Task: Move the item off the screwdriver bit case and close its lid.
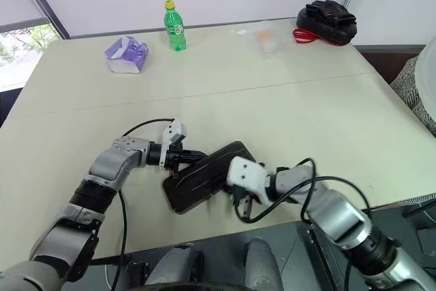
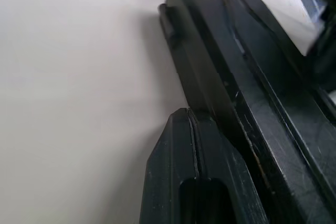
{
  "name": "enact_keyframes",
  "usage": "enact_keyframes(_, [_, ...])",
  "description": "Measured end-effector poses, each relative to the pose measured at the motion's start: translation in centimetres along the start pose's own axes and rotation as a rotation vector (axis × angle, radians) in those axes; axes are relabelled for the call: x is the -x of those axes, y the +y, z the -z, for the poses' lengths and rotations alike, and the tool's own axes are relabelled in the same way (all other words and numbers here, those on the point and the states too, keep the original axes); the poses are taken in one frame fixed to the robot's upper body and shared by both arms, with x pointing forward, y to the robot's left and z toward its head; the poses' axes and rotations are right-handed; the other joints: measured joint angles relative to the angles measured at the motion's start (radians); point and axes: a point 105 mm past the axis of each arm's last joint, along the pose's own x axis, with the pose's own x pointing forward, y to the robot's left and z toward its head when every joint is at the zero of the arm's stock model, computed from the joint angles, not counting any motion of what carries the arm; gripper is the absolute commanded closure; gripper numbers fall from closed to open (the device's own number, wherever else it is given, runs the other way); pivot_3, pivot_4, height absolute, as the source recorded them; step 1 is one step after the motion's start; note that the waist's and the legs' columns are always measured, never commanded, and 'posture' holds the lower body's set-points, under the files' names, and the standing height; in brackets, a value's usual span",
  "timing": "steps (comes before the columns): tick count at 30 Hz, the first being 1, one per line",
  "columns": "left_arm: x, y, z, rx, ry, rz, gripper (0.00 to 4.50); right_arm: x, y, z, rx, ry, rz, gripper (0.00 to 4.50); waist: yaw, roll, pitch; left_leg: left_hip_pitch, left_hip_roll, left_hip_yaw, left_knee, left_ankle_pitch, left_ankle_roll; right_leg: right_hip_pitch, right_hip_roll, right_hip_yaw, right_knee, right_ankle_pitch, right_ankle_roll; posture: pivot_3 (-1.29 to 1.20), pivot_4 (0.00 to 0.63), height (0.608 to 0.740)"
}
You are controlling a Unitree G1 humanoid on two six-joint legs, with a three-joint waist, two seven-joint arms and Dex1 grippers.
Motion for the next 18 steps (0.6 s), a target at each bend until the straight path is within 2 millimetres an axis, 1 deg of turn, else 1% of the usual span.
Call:
enact_keyframes(1, [0.0, 0.0, -0.2, 0.000, -0.010, -0.005, 4.50, 0.6, -0.1, -0.3, 0.002, -0.007, 0.003, 4.44, 0.000, 0.000, 0.000, 0.000, 0.000, 0.000, 0.000, 0.000, 0.000, 0.000, 0.000, 0.000, 0.000, 0.000, 0.000, 0.00, 0.150, 0.740])
enact_keyframes(2, [0.2, 0.0, -0.9, -0.002, -0.036, -0.011, 4.50, 1.6, -0.2, -0.6, 0.009, -0.012, 0.002, 4.44, -0.001, 0.000, 0.000, -0.001, 0.000, 0.000, 0.000, 0.000, 0.000, -0.001, 0.000, 0.000, 0.000, 0.000, 0.000, 0.00, 0.150, 0.740])
enact_keyframes(3, [0.6, 0.0, -1.3, -0.011, -0.050, -0.020, 4.50, 2.0, -0.2, -0.8, 0.011, -0.012, -0.001, 4.44, -0.001, 0.000, 0.000, -0.001, 0.000, 0.000, -0.001, 0.000, 0.000, -0.001, 0.000, 0.000, 0.000, 0.000, 0.000, 0.00, 0.150, 0.740])
enact_keyframes(5, [1.8, 0.2, -2.7, -0.035, -0.087, -0.052, 4.50, 3.1, -0.3, -1.1, 0.016, -0.011, -0.008, 4.44, -0.005, -0.001, 0.001, 0.000, 0.001, 0.000, -0.001, 0.000, 0.000, -0.001, 0.000, 0.000, 0.000, 0.000, 0.000, 0.00, 0.150, 0.740])
enact_keyframes(8, [3.6, -0.3, -4.1, -0.055, -0.119, -0.068, 4.50, 4.4, -0.7, -1.2, 0.021, 0.001, -0.007, 4.44, -0.005, 0.000, 0.001, 0.000, 0.001, 0.000, -0.002, 0.000, 0.000, -0.001, 0.000, 0.000, 0.000, 0.000, 0.000, 0.00, 0.150, 0.740])
enact_keyframes(11, [5.4, -1.1, -4.6, -0.051, -0.131, -0.077, 4.50, 5.7, -1.5, -1.8, 0.047, 0.004, 0.015, 4.44, -0.005, 0.000, 0.002, 0.000, 0.001, 0.000, -0.002, 0.000, 0.001, -0.001, 0.000, 0.000, -0.001, 0.000, 0.000, 0.00, 0.150, 0.740])
enact_keyframes(14, [7.1, -2.5, -5.0, -0.052, -0.136, -0.069, 4.50, 7.0, -2.8, -2.4, 0.081, 0.010, 0.041, 4.44, -0.005, 0.000, 0.002, 0.000, 0.001, 0.000, -0.002, -0.001, 0.001, -0.001, 0.000, 0.000, -0.001, 0.000, 0.000, 0.00, 0.150, 0.740])
enact_keyframes(18, [9.3, -4.0, -4.4, -0.041, -0.112, -0.093, 4.50, 8.2, -3.8, -2.4, 0.111, 0.030, 0.042, 4.44, -0.005, 0.000, 0.003, -0.001, 0.001, 0.001, -0.002, -0.001, 0.001, -0.001, 0.000, 0.001, -0.002, 0.000, 0.000, 0.00, 0.150, 0.740])
